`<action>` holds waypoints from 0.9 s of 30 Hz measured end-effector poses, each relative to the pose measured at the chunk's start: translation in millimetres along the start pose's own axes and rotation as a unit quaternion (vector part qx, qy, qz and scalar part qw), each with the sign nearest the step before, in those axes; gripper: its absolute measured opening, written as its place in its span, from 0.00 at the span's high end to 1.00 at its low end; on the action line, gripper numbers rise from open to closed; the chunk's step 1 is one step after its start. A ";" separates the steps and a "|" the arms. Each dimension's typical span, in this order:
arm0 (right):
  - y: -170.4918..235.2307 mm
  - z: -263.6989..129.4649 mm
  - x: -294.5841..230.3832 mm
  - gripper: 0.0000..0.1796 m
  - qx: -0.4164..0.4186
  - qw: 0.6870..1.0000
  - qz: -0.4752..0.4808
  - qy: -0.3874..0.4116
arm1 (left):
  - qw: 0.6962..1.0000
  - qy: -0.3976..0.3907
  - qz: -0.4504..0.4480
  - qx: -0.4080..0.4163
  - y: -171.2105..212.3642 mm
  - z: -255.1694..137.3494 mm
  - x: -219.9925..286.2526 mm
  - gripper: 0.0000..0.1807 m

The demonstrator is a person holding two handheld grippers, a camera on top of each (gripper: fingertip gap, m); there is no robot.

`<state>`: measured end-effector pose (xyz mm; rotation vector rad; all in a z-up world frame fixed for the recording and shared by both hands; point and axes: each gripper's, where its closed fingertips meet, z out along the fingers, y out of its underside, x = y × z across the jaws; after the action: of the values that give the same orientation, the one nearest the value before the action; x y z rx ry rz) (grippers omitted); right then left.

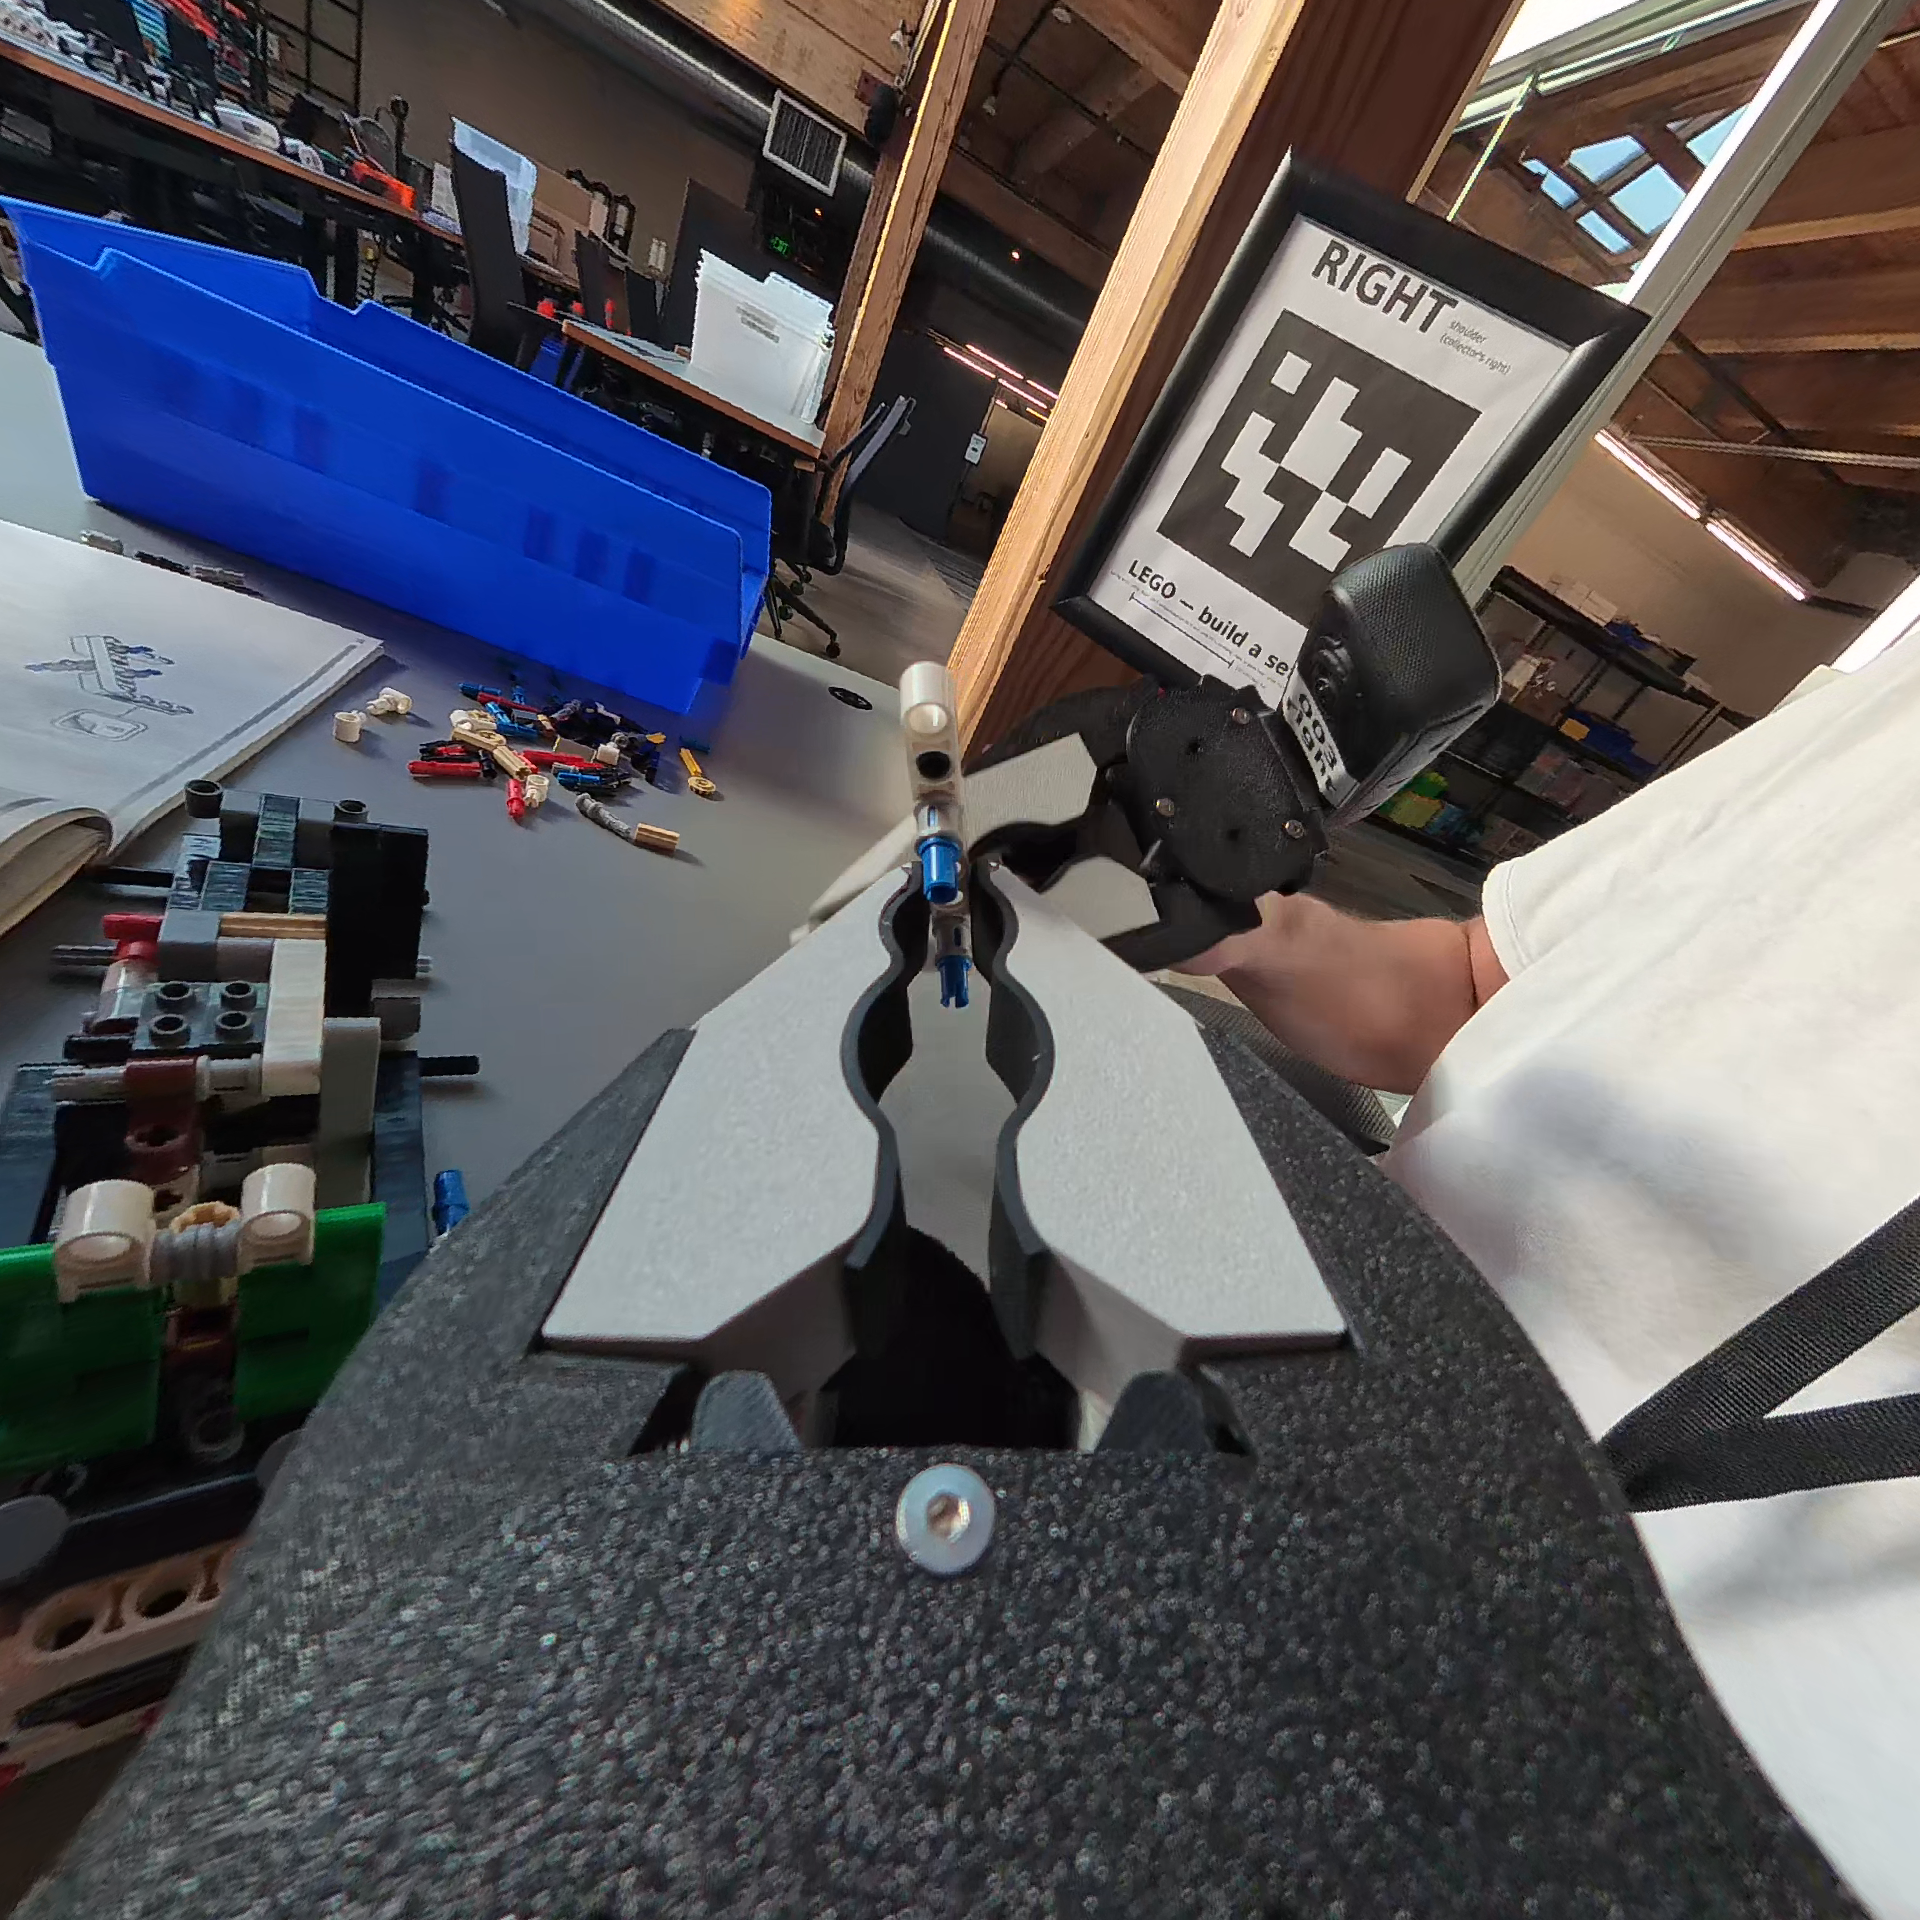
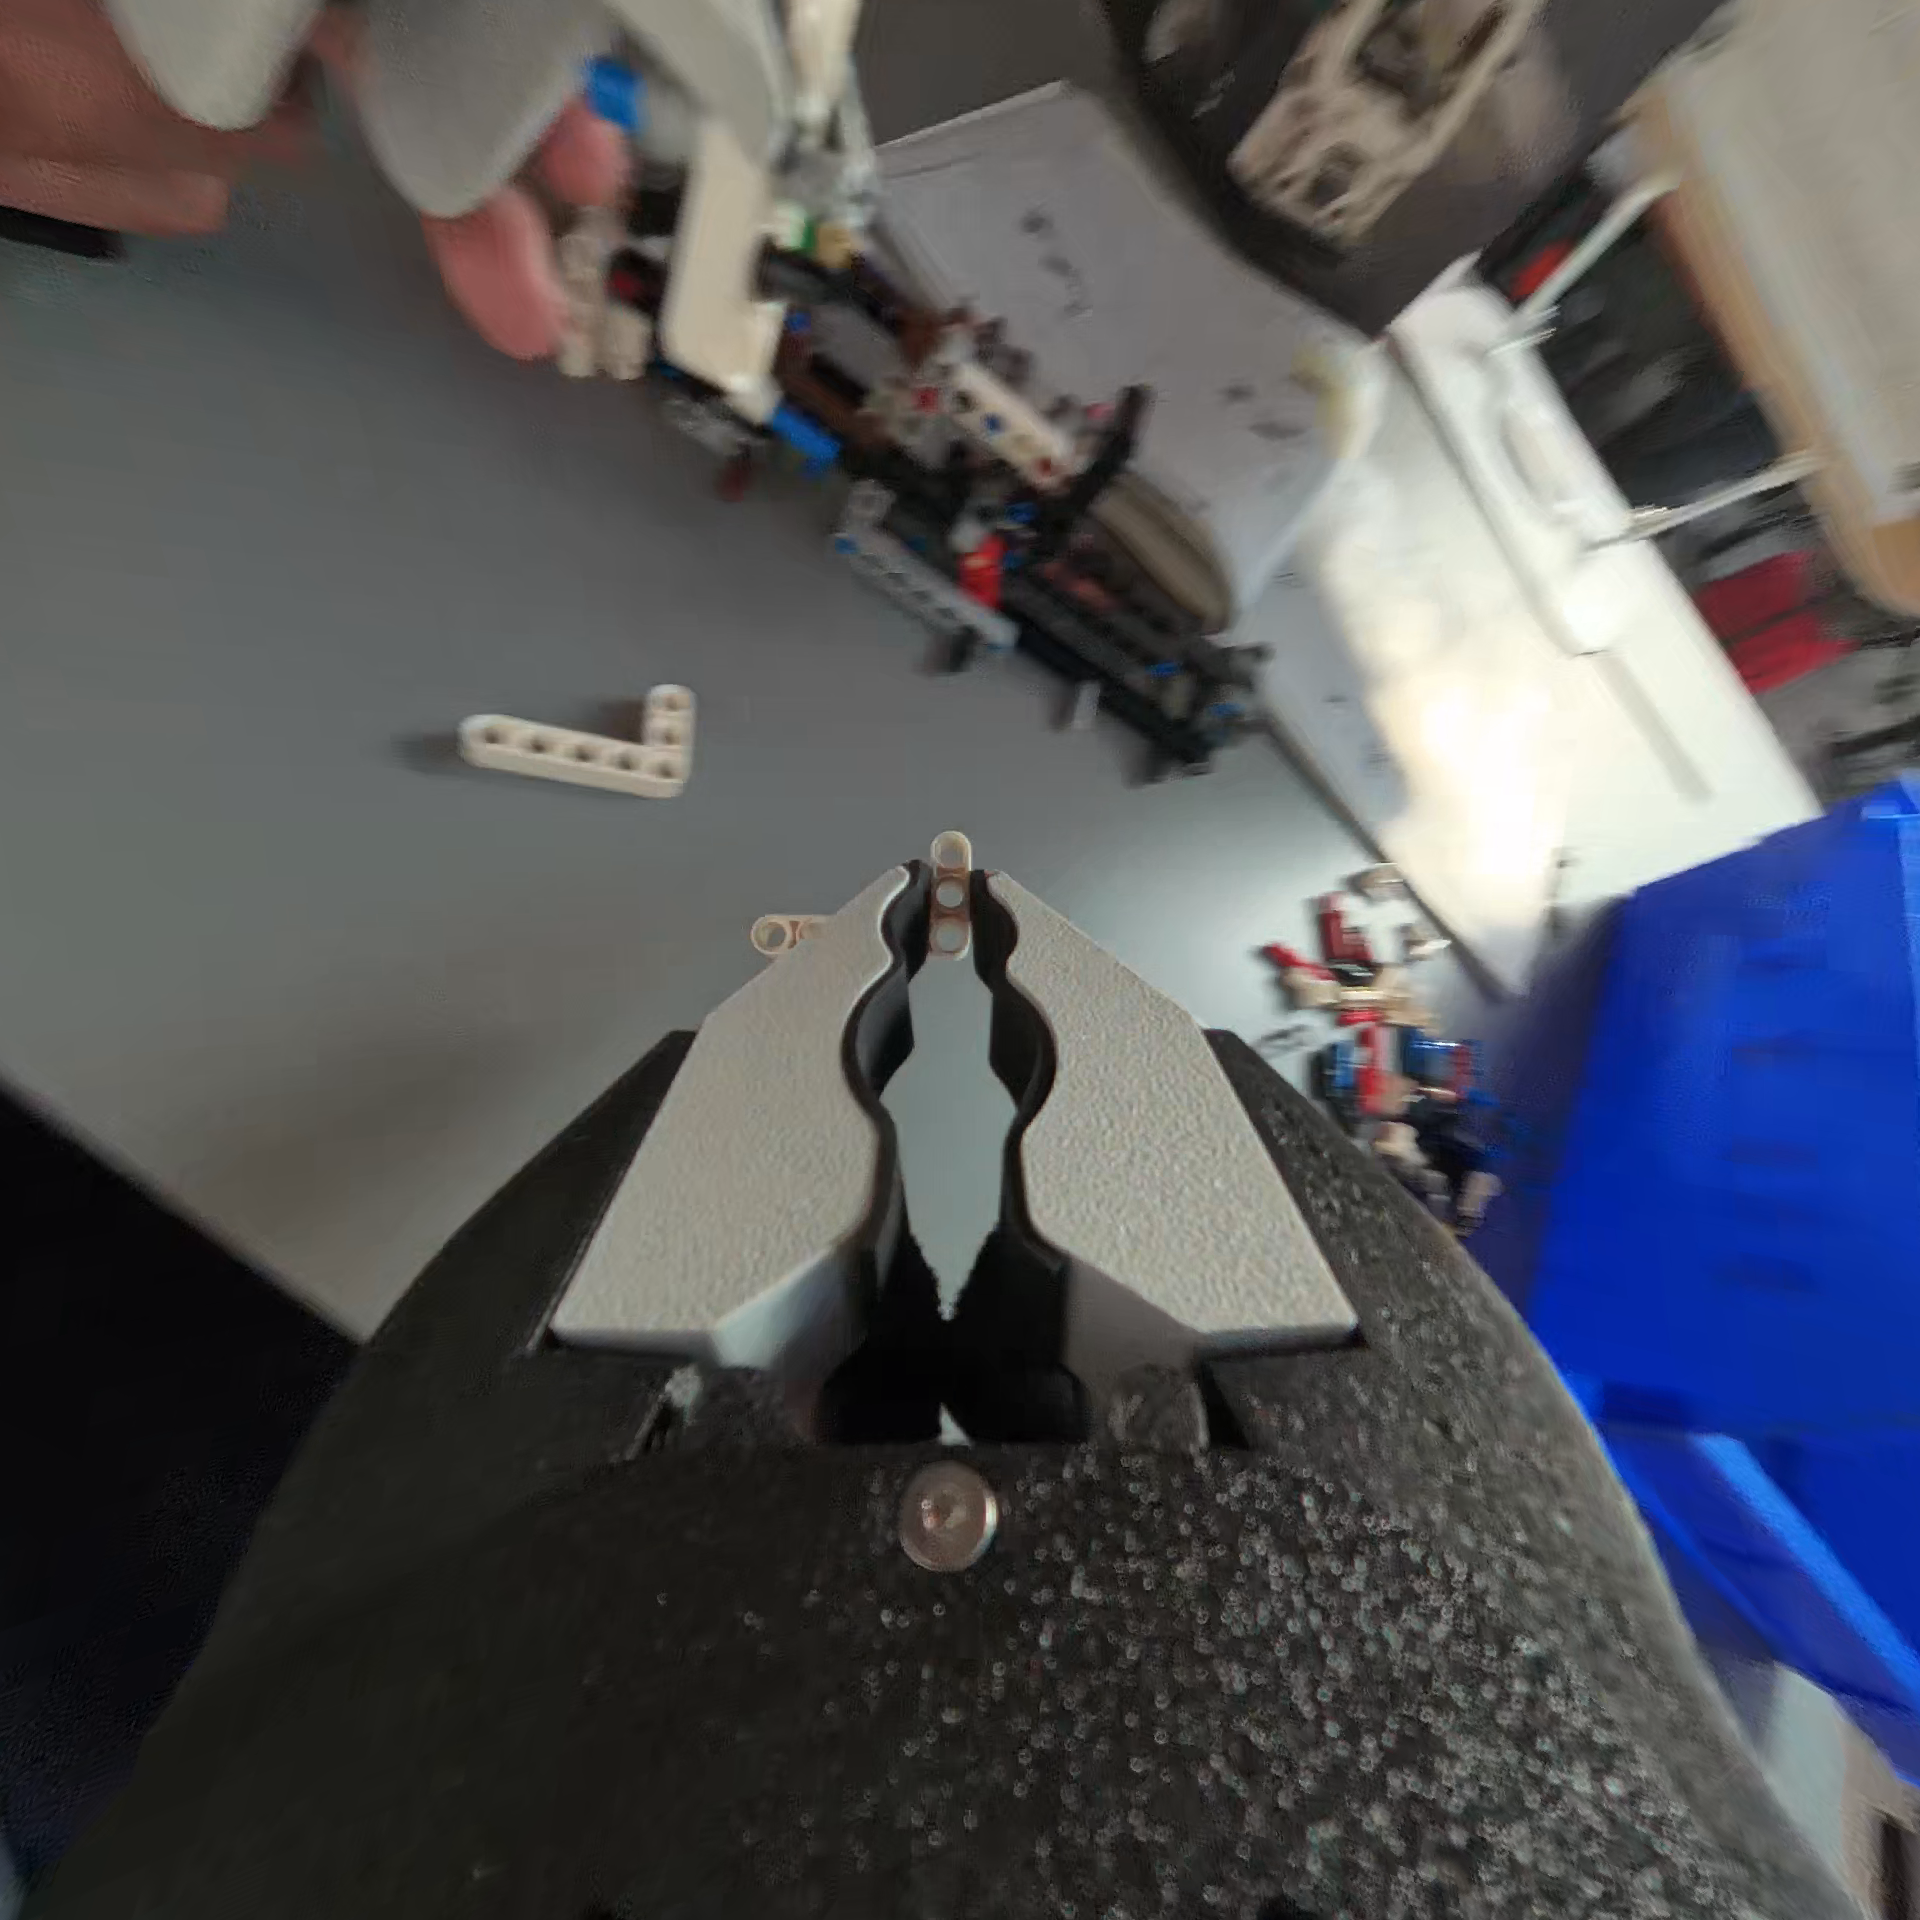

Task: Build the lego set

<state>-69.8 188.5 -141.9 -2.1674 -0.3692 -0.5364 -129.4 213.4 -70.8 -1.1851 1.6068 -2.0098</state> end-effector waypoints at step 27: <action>27.9 -16.9 6.9 0.97 0.026 0.921 -0.316 0.224 | 1.000 -0.007 0.012 -0.006 2.2 0.7 -0.7 0.97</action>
<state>-55.7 158.9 -148.1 -1.7695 -0.8189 -1.3348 -128.9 212.7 -73.0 -1.1766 1.6202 -1.9756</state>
